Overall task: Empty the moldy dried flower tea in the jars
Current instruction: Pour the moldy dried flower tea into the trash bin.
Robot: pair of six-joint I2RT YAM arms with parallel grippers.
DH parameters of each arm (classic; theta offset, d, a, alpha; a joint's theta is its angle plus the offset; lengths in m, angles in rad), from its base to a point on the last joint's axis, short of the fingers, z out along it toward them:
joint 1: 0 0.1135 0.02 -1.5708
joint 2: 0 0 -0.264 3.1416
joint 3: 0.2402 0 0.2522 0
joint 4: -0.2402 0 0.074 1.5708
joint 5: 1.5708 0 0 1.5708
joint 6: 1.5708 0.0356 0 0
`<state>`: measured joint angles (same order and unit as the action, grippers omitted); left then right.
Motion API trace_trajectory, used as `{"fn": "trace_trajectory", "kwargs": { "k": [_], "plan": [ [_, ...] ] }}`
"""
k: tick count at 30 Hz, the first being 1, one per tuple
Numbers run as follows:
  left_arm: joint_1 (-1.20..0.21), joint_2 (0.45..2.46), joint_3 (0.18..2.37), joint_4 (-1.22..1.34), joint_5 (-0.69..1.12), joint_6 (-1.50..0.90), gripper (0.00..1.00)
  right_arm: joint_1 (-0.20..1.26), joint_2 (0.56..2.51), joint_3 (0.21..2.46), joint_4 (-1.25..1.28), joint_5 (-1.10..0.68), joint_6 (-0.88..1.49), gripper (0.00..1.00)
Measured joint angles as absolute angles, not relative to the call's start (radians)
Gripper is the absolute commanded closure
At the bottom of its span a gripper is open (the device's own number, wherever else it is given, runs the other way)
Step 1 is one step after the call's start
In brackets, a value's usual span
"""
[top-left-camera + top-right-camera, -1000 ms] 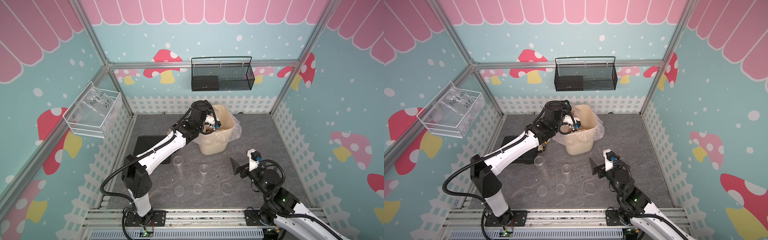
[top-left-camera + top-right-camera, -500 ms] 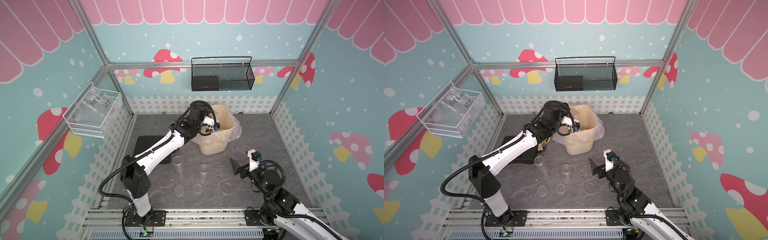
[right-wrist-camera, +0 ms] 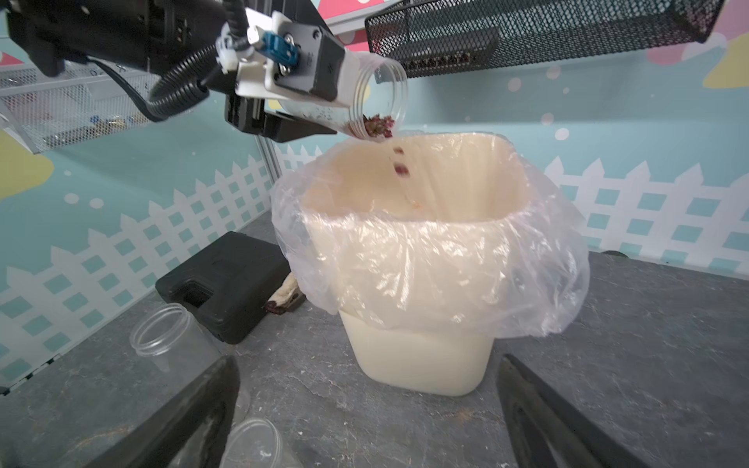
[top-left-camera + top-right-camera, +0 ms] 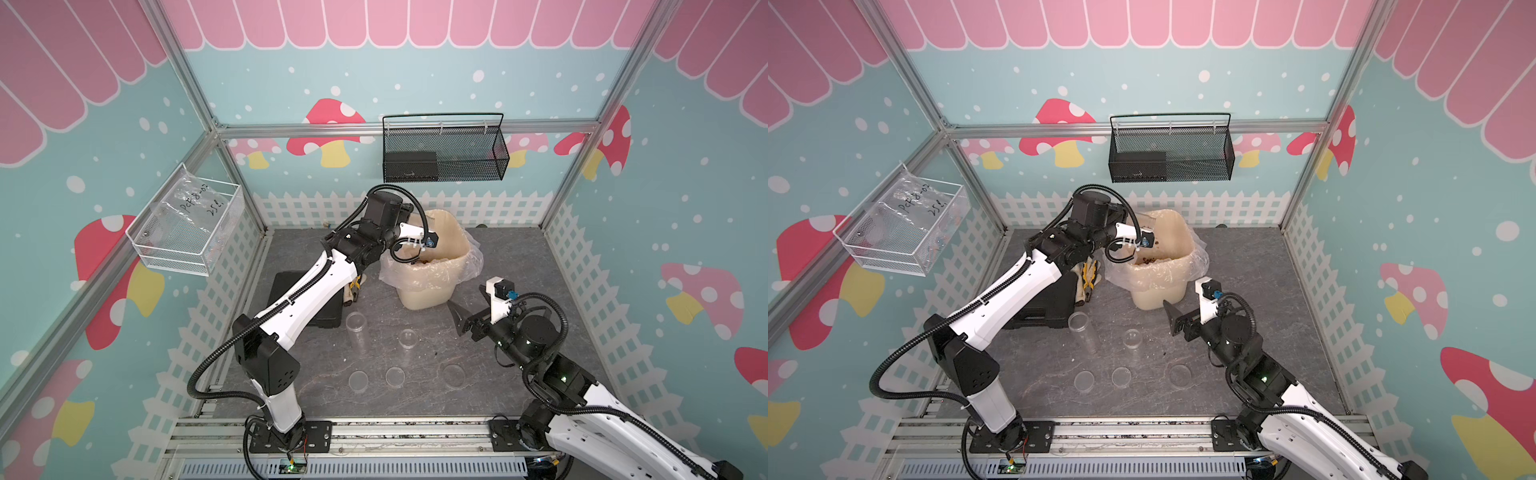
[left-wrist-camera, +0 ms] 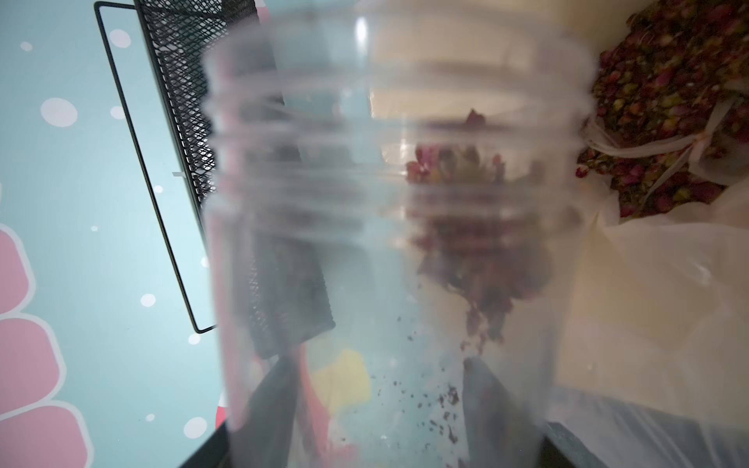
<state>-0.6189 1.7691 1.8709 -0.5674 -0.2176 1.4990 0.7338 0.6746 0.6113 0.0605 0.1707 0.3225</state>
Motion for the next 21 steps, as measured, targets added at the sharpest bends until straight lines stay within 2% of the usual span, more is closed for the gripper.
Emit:
{"fn": "trace_trajectory", "kwargs": {
  "k": [4,12,21],
  "plan": [
    [-0.607,1.769,1.871,-0.598,-0.16,1.438,1.0,0.678,0.776,0.722,0.085,0.097,0.33,0.0],
    [-0.593,1.751,1.871,-0.611,-0.072,1.381,1.0,0.477,0.943,0.865,0.182,-0.128,0.452,0.01],
    [-0.59,1.703,1.841,-0.606,-0.031,1.372,1.0,0.341,1.139,0.926,0.409,-0.414,0.763,0.32]
  ]
}}
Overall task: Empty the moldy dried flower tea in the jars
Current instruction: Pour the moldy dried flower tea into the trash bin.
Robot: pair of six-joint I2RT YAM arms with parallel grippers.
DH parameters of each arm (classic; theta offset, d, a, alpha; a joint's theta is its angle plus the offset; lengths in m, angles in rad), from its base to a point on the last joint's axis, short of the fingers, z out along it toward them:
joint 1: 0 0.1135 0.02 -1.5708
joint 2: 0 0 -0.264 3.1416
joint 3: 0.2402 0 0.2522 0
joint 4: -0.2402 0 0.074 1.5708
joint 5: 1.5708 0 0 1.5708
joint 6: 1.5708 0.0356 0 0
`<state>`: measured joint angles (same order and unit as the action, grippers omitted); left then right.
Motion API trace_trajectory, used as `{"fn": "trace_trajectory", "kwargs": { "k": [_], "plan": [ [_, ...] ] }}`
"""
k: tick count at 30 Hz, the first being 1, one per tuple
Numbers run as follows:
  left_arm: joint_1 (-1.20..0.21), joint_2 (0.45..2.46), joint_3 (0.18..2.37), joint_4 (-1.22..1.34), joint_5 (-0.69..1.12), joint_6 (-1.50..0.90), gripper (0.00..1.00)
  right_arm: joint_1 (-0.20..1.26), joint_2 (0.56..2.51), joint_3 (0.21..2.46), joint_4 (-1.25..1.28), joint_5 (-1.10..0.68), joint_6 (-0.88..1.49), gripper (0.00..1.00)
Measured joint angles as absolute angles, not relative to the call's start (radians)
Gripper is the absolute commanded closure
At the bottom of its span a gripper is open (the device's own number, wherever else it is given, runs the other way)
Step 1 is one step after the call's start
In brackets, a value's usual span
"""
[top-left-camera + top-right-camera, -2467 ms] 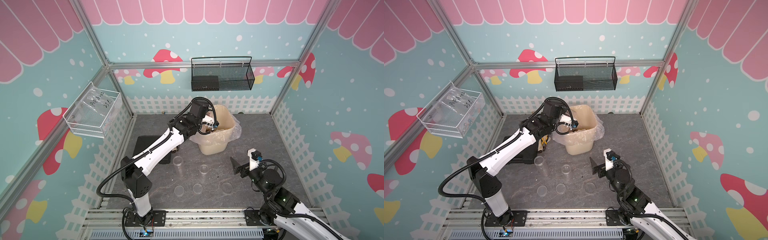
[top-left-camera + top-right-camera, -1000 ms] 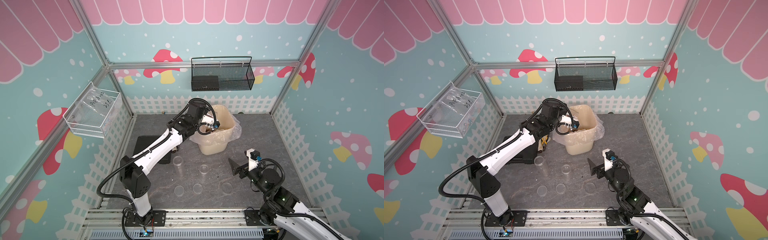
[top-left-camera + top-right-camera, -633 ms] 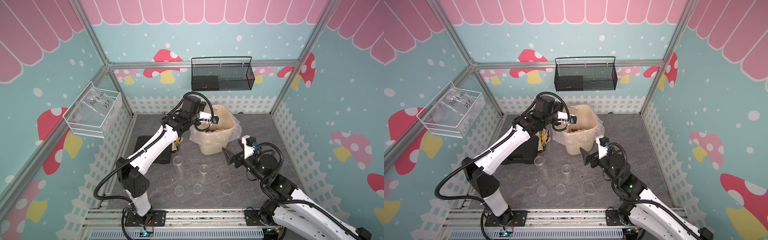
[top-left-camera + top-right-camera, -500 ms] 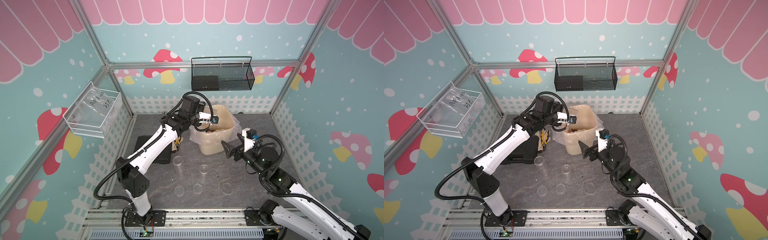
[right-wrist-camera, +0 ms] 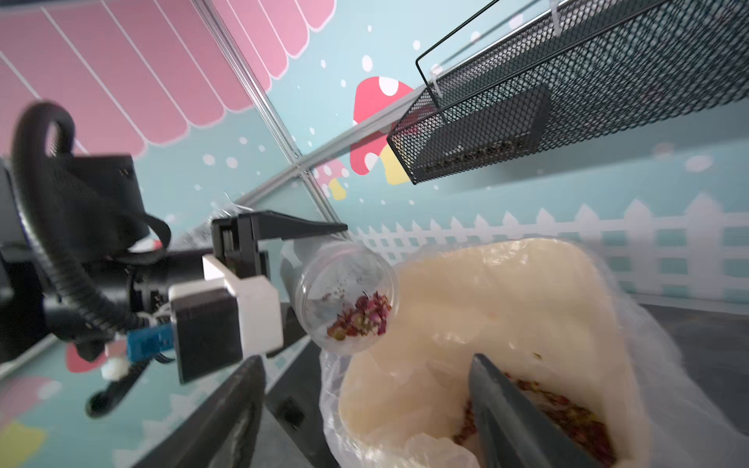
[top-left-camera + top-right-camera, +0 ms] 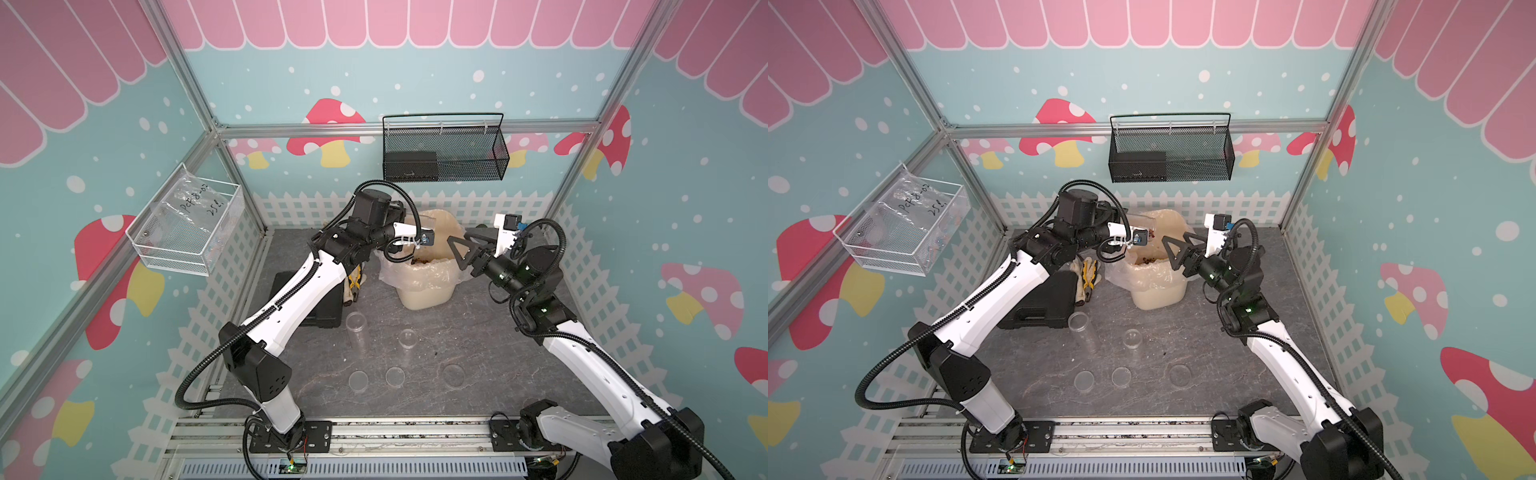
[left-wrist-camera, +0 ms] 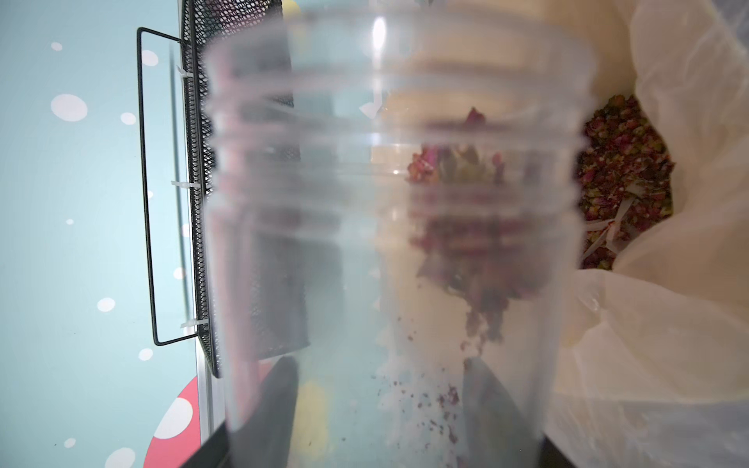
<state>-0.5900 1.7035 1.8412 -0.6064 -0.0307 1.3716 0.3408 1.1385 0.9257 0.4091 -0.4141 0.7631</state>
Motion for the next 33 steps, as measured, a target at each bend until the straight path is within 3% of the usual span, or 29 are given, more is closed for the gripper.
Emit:
{"fn": "trace_trajectory", "kwargs": {
  "k": [14,20,33],
  "plan": [
    [-0.59,1.702,1.822,-0.587,-0.006,1.373,1.0,0.331,1.301,0.951,0.748,-0.647,1.185,0.47],
    [-0.591,1.702,1.814,-0.58,-0.006,1.375,1.0,0.335,1.35,0.952,0.825,-0.675,1.277,0.56],
    [-0.599,1.702,1.805,-0.563,-0.006,1.384,1.0,0.343,1.375,0.953,0.888,-0.689,1.35,0.6]
  ]
}}
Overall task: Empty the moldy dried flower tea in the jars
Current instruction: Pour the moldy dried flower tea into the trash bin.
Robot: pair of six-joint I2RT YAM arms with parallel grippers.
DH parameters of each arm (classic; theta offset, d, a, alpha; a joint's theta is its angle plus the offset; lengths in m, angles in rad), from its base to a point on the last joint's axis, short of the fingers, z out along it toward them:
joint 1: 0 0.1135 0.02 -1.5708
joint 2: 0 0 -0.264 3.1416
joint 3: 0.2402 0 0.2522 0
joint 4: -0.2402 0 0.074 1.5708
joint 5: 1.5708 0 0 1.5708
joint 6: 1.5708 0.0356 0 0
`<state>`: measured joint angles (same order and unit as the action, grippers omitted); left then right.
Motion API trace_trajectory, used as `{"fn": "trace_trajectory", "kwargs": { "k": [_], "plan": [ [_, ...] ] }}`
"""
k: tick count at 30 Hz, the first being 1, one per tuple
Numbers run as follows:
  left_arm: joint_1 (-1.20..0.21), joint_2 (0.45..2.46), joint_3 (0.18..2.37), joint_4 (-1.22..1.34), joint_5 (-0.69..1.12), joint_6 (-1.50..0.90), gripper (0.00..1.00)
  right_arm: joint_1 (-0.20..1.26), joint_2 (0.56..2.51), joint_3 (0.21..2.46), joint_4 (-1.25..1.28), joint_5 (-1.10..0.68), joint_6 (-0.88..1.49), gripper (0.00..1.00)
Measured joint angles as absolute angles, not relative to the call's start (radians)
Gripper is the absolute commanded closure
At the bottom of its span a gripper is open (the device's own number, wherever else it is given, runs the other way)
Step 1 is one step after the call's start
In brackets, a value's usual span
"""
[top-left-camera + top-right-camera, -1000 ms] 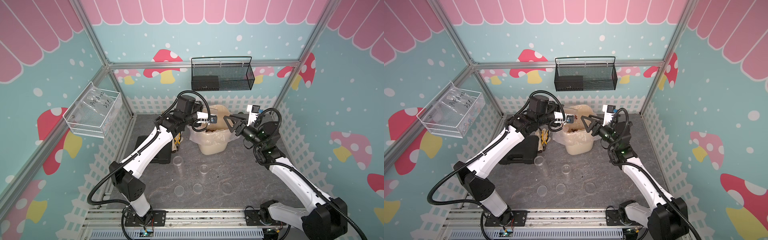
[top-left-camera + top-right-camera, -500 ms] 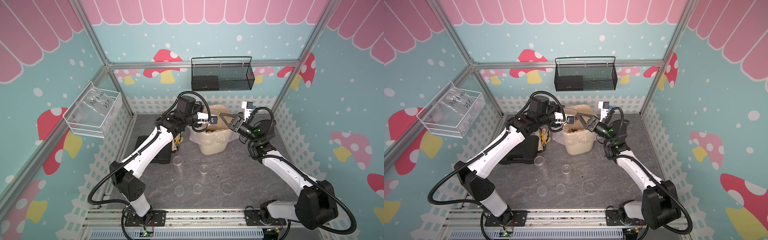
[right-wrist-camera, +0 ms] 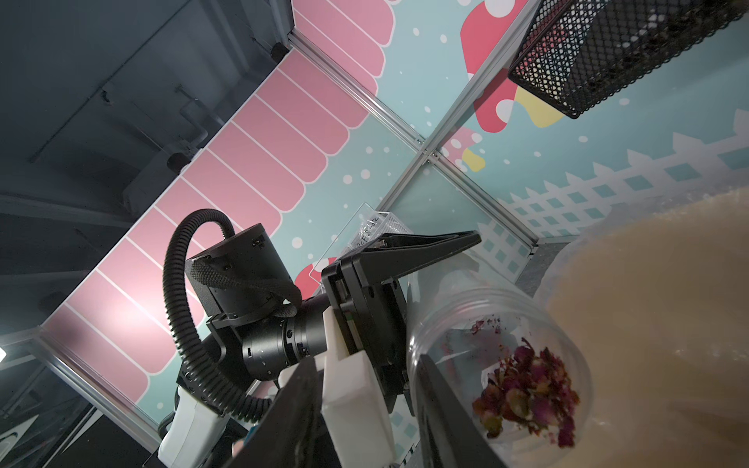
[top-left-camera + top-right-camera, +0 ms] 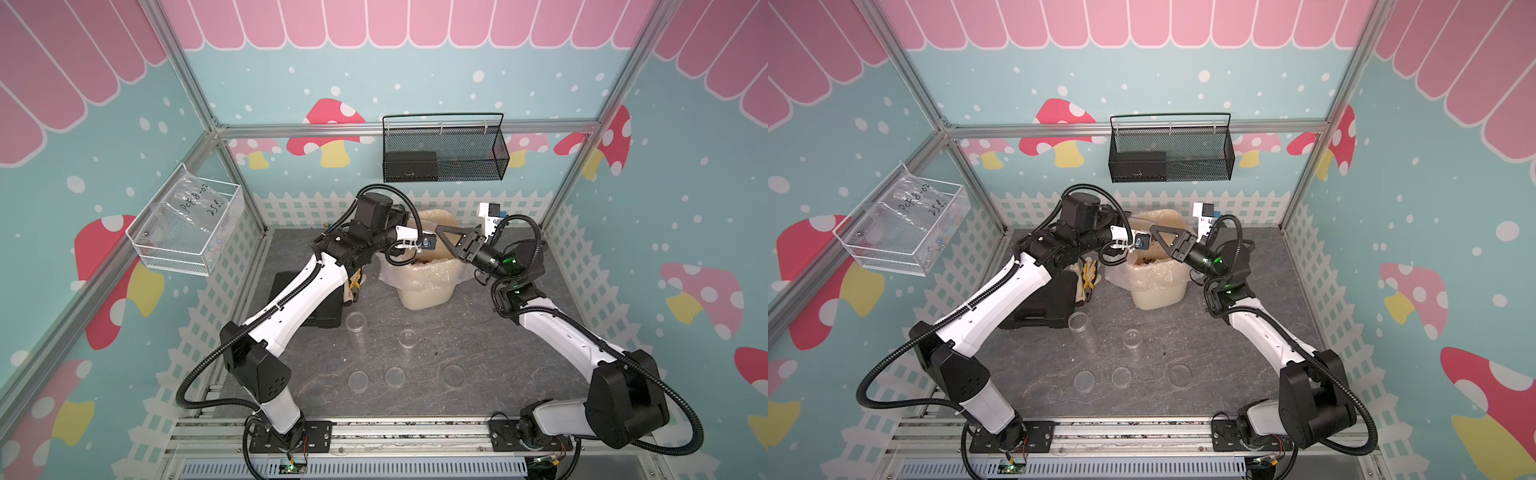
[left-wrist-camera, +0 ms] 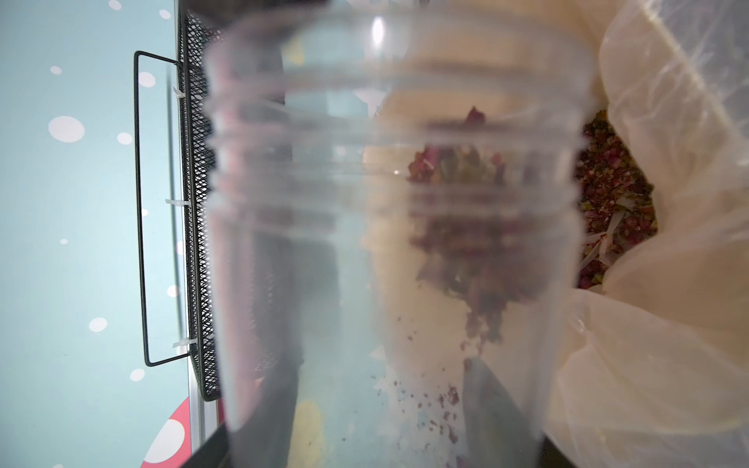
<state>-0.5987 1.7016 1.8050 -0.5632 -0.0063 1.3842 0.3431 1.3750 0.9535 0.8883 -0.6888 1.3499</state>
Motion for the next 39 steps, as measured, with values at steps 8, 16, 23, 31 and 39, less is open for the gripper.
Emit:
{"fn": "trace_trajectory", "kwargs": {
  "k": [8,16,23,31,39],
  "plan": [
    [-0.603,1.701,1.794,-0.551,-0.007,1.392,1.0,0.352,1.393,0.953,0.891,-0.685,1.365,0.63],
    [-0.603,1.694,1.776,-0.541,-0.007,1.396,1.0,0.352,1.411,0.953,0.899,-0.674,1.382,0.72],
    [-0.605,1.684,1.751,-0.518,-0.007,1.403,1.0,0.356,1.439,0.953,0.916,-0.676,1.403,0.84],
    [-0.609,1.676,1.739,-0.49,-0.011,1.418,1.0,0.362,1.448,0.953,0.936,-0.688,1.431,0.97],
    [-0.609,1.672,1.725,-0.466,-0.016,1.435,0.98,0.362,1.45,0.953,0.945,-0.689,1.438,1.0]
  ]
}}
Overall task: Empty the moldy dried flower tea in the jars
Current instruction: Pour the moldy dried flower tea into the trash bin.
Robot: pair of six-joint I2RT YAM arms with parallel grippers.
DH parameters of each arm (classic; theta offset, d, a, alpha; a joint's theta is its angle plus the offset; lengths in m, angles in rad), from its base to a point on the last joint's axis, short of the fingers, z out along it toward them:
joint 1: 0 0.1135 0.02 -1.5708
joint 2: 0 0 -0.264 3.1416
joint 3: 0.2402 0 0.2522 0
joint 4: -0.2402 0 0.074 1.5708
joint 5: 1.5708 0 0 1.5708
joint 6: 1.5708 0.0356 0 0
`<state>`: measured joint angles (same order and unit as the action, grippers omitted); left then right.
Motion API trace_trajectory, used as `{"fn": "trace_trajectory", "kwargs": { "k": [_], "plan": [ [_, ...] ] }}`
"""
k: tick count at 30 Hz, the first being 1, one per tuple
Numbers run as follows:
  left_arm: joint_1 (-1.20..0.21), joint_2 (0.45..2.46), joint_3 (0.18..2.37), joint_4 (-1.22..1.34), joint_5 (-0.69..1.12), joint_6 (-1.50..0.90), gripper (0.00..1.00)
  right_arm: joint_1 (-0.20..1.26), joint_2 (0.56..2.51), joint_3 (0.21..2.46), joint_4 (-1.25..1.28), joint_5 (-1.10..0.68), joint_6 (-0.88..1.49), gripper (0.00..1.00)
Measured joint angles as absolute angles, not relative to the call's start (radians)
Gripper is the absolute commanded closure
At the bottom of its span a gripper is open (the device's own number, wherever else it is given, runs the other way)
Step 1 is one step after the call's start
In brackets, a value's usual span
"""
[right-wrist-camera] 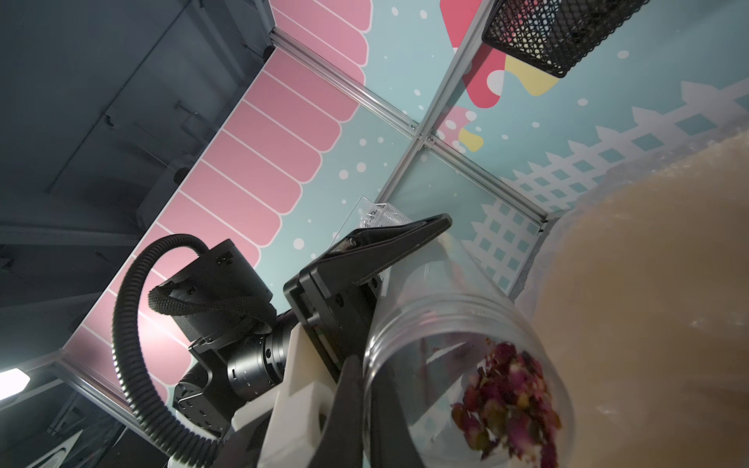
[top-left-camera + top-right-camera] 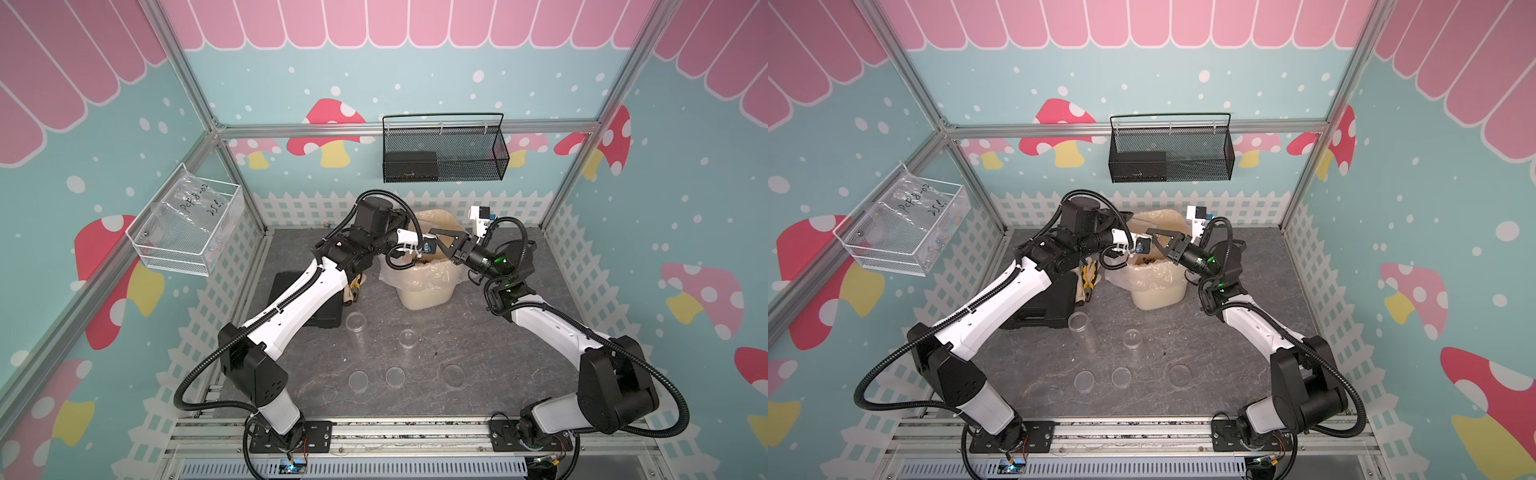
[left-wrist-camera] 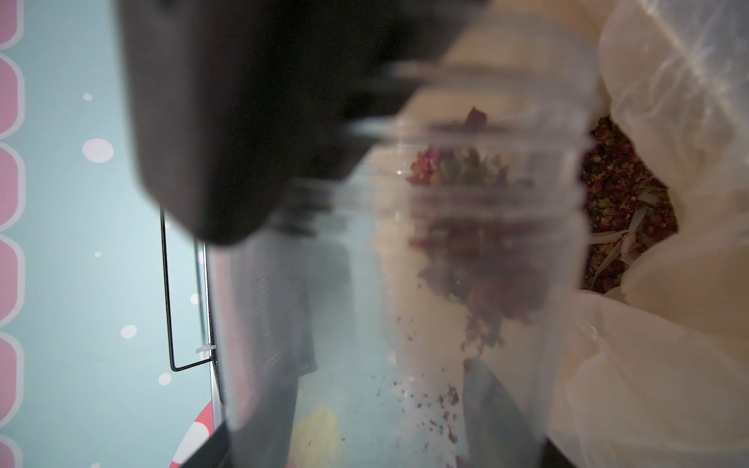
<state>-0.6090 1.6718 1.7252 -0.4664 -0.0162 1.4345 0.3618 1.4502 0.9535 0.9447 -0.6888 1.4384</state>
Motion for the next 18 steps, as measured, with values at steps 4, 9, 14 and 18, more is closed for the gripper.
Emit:
{"fn": "trace_trajectory", "kwargs": {
  "k": [4,9,14,18],
  "plan": [
    [-0.609,1.658,1.705,-0.445,-0.022,1.437,0.73,0.362,1.451,0.953,0.953,-0.69,1.438,1.0],
    [-0.609,1.649,1.689,-0.42,-0.022,1.436,0.45,0.362,1.451,0.951,0.971,-0.69,1.438,1.0],
    [-0.608,1.645,1.678,-0.403,-0.021,1.431,0.28,0.362,1.451,0.948,0.982,-0.687,1.438,1.0],
    [-0.605,1.642,1.666,-0.382,-0.019,1.415,0.16,0.362,1.451,0.94,0.991,-0.678,1.44,1.0]
  ]
}}
